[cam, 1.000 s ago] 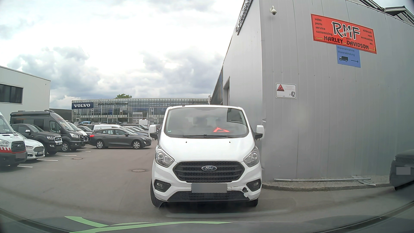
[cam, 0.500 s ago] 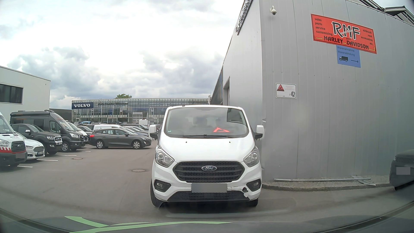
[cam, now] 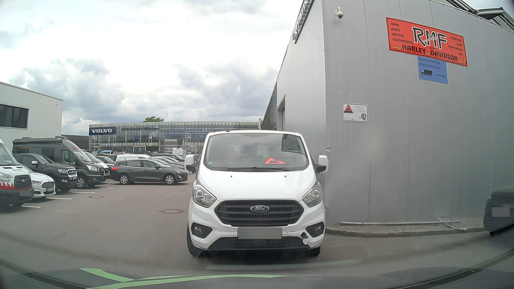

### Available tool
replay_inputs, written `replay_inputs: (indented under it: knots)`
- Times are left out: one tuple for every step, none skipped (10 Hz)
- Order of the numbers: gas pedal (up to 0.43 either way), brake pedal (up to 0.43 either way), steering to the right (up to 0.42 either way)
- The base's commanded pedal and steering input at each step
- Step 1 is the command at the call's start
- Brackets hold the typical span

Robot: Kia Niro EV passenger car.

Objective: Follow the waypoints while adhering to traffic rules and regulations

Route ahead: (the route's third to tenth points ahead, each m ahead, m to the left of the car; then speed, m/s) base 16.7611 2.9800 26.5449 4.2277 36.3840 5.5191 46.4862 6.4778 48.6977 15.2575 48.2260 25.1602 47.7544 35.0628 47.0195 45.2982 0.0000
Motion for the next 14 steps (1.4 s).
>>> replay_inputs:
  knots:
    - [0.0, 0.47, -0.462]
    - [0.0, 0.47, -0.463]
    - [0.0, 0.47, -0.462]
    - [0.0, 0.47, -0.462]
    - [0.0, 0.47, -0.462]
    - [0.0, 0.47, -0.462]
    - [0.0, 0.47, -0.463]
    - [0.0, 0.47, -0.462]
    - [0.0, 0.47, -0.462]
    - [0.0, 0.47, -0.462]
    - [0.0, 0.47, -0.462]
    - [0.0, 0.47, -0.462]
    - [0.0, 0.47, -0.463]
    - [0.0, 0.47, -0.462]
